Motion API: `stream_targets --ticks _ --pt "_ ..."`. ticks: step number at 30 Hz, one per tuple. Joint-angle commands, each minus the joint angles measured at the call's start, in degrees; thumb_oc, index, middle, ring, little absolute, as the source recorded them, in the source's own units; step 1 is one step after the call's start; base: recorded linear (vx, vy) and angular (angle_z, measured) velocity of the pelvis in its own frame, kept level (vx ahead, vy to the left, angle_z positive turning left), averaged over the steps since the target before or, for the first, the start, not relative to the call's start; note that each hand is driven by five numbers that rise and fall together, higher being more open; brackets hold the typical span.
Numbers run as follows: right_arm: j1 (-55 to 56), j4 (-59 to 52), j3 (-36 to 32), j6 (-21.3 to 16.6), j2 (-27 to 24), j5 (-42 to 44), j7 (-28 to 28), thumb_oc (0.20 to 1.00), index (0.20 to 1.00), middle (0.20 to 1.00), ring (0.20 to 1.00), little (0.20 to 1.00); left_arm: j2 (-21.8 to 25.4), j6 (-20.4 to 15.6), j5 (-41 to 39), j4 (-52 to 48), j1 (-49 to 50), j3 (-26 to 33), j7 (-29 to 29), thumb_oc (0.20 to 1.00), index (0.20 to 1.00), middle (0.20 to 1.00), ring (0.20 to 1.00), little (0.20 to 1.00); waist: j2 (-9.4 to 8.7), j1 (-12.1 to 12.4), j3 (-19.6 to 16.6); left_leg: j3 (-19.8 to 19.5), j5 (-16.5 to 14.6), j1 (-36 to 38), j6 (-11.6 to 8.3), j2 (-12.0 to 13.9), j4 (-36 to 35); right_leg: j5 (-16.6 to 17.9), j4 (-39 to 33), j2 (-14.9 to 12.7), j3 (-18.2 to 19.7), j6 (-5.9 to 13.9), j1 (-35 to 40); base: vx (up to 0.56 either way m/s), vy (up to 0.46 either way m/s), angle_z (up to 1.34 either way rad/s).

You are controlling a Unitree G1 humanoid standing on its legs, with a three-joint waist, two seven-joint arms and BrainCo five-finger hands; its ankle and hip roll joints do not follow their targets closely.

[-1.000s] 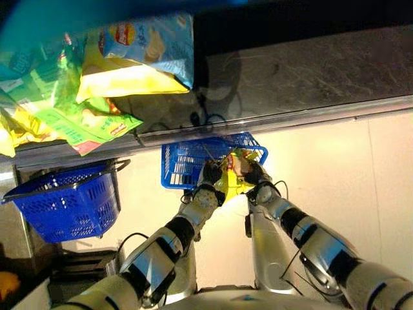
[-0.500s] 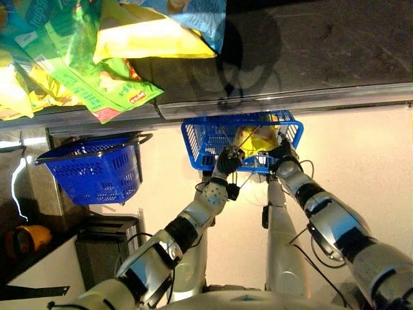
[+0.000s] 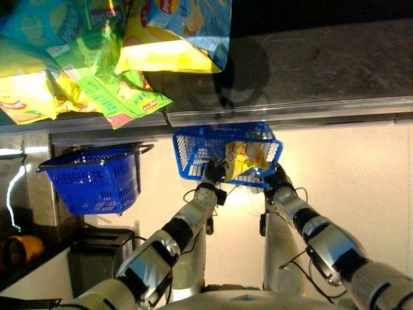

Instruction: Pick up the snacks into the basket

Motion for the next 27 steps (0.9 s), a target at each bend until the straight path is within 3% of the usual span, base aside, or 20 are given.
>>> stream_targets --ticks 1,3,4,8,9,11,12,13,14,17,18,19,20,22,23,24,25,27 --pt "2.5 -1.0 -2.9 -1.1 1.1 1.2 0.1 1.000 1.000 1.000 1.000 1.000 -0.3 -0.3 8.2 2.5 -2.9 2.2 2.4 0.200 0.200 0.200 0.200 0.200 -3.65 0.2 0.0 0.8 -7.4 1.0 4.20 -6.4 4.2 -2.7 2.9 0.1 2.4 1.47 1.7 0.03 0.051 0.02" --pt "4.5 -1.6 -3.4 -1.2 1.2 1.1 -0.1 1.000 1.000 1.000 1.000 1.000 0.4 -0.1 8.8 3.9 -2.3 3.0 2.8 0.200 0.200 0.200 0.200 0.200 -4.25 0.0 0.0 0.9 -7.6 2.0 4.38 -6.4 4.1 -2.4 3.3 0.0 2.4 1.62 2.1 0.04 0.068 0.02" --pt "9.5 -2.6 -6.0 -1.9 1.5 0.8 -0.6 1.000 1.000 1.000 1.000 1.000 3.2 1.4 14.6 11.7 -1.3 5.6 3.4 0.200 0.200 0.200 0.200 0.200 -6.26 -1.4 -1.5 2.0 -7.8 5.1 4.59 -5.7 2.5 -1.3 4.2 0.4 2.9 2.77 2.5 0.06 0.066 -0.11" --pt "13.3 -4.8 -8.4 -3.6 1.2 1.8 -1.0 1.000 1.000 1.000 1.000 1.000 6.3 3.5 21.9 18.2 0.2 6.5 3.2 0.200 0.200 0.200 0.200 0.200 -7.50 -2.6 -4.0 3.0 -7.9 6.5 4.67 -4.5 2.4 -1.9 6.9 2.5 6.5 3.06 2.6 0.03 0.012 -0.35" --pt "16.6 -9.4 -10.1 -4.7 0.2 1.5 -0.8 1.000 1.000 1.000 1.000 1.000 8.1 4.4 25.4 21.3 3.7 8.9 1.4 0.200 0.200 0.200 0.200 0.200 -7.71 -2.3 -5.8 4.3 -8.5 7.6 4.35 -2.5 3.1 -4.7 8.2 1.4 4.4 2.19 4.8 -0.04 -0.040 -0.33" --pt "20.8 -16.7 -11.1 -5.6 -0.7 0.2 0.0 1.000 1.000 1.000 1.000 1.000 9.5 4.8 25.0 22.8 6.8 13.2 1.1 0.200 0.200 0.200 0.200 0.200 -8.31 -1.5 -7.7 6.3 -8.7 8.2 3.77 -0.2 3.7 -6.1 9.7 -0.2 1.2 1.43 6.9 -0.07 -0.094 -0.46" --pt "20.8 -16.7 -11.1 -5.6 -0.7 0.2 0.0 1.000 1.000 1.000 1.000 1.000 9.5 4.8 25.0 22.8 6.8 13.2 1.1 0.200 0.200 0.200 0.200 0.200 -8.31 -1.5 -7.7 6.3 -8.7 8.2 3.77 -0.2 3.7 -6.1 9.7 -0.2 1.2 1.43 6.8 -0.10 -0.173 -0.88" --pt "24.5 -24.8 -12.8 -6.2 -1.9 -0.7 0.6 1.000 1.000 1.000 1.000 1.000 10.0 4.5 23.8 24.0 9.9 17.5 0.8 0.200 0.200 0.200 0.200 0.200 -8.86 -0.9 -9.7 7.8 -8.8 8.8 3.18 1.8 4.3 -7.3 10.5 -1.9 -0.4 1.44 9.6 -0.06 -0.114 -0.96" --pt "24.5 -24.9 -12.8 -6.2 -1.9 -0.7 0.6 1.000 1.000 1.000 1.000 1.000 10.0 4.5 23.8 24.0 9.9 17.5 0.8 0.200 0.200 0.200 0.200 0.200 -8.85 -0.9 -9.8 7.8 -8.7 8.6 3.17 1.9 4.3 -7.1 10.5 -1.9 -0.4 1.42 9.4 -0.12 -0.198 -0.90" --pt "30.4 -37.8 -17.4 -7.2 -3.7 -1.9 1.3 1.000 1.000 1.000 1.000 1.000 9.4 3.8 22.5 25.7 14.9 21.9 0.0 0.200 0.200 0.200 0.200 0.200 -9.84 0.4 -13.4 9.2 -7.4 9.1 1.61 5.3 5.6 -9.7 12.5 -3.7 0.3 2.24 14.8 -0.18 -0.328 -0.55" --pt "30.7 -39.7 -18.3 -7.3 -4.1 -2.1 1.1 1.000 1.000 1.000 1.000 1.000 9.1 3.5 22.1 25.7 15.8 22.5 -0.3 0.200 0.200 0.200 0.200 0.200 -9.91 0.9 -14.3 9.7 -6.4 8.9 1.02 6.4 5.3 -10.0 12.1 -3.3 0.4 2.55 15.3 -0.16 -0.335 -0.40" --pt "31.0 -41.2 -19.0 -7.5 -4.4 -2.3 0.9 1.000 1.000 1.000 1.000 1.000 9.1 3.3 21.6 25.7 16.8 23.5 0.0 0.200 0.200 0.200 0.200 0.200 -9.82 1.1 -15.1 9.4 -4.9 8.9 0.15 7.8 4.7 -12.6 10.9 -2.1 0.3 2.59 16.8 -0.13 -0.268 -0.50" --pt "31.0 -41.3 -19.0 -7.5 -4.4 -2.3 0.9 1.000 1.000 1.000 1.000 1.000 9.1 3.3 21.6 25.7 16.7 23.5 0.0 0.200 0.200 0.200 0.200 0.200 -9.72 1.1 -15.3 9.4 -4.8 8.7 0.11 8.0 4.7 -12.4 10.8 -2.0 0.4 2.53 16.6 -0.12 -0.276 -0.37" --pt "32.3 -44.9 -20.0 -7.8 -5.3 -2.7 0.8 1.000 1.000 1.000 1.000 1.000 8.7 3.2 21.2 25.3 18.3 24.4 -0.1 0.200 0.200 0.200 0.200 0.200 -9.55 1.2 -16.3 9.1 -1.8 8.6 -1.28 10.3 3.5 -13.9 8.7 0.5 0.1 1.16 17.3 -0.15 -0.396 -0.23" --pt "33.3 -49.8 -21.7 -8.0 -7.7 -3.4 0.6 1.000 1.000 1.000 1.000 1.000 7.0 3.1 20.7 24.7 18.8 25.1 0.3 0.200 0.200 0.200 0.200 0.200 -8.39 0.9 -16.2 8.2 0.2 8.4 -1.83 10.6 2.2 -13.9 7.2 2.7 -0.4 0.07 18.1 -0.18 -0.392 -0.13" --pt "33.3 -49.8 -21.7 -8.0 -7.7 -3.4 0.6 1.000 1.000 1.000 1.000 1.000 7.0 3.1 20.7 24.7 18.8 25.1 0.3 0.200 0.200 0.200 0.200 0.200 -8.39 0.8 -16.2 8.2 0.2 8.4 -1.83 10.6 2.2 -13.9 7.2 2.8 -0.4 0.07 18.1 -0.26 -0.521 -0.05" --pt "35.2 -54.2 -24.5 -8.8 -9.0 -3.4 -0.2 1.000 1.000 1.000 1.000 1.000 4.9 2.7 20.2 24.0 19.6 25.7 1.2 0.200 0.200 0.200 0.200 0.200 -7.71 0.6 -15.8 6.1 -0.5 8.6 -1.87 10.1 1.1 -14.4 5.3 4.6 -0.7 -1.04 19.7 -0.18 -0.380 0.02" --pt "35.7 -54.9 -26.0 -9.6 -9.6 -3.3 -1.3 1.000 1.000 1.000 1.000 1.000 3.7 2.5 19.7 23.3 19.9 25.5 2.0 0.200 0.200 0.200 0.200 0.200 -7.39 0.9 -15.2 2.3 -1.5 8.7 -1.61 8.4 2.4 -14.0 5.2 5.8 -0.5 -1.91 19.9 -0.17 -0.392 0.00"
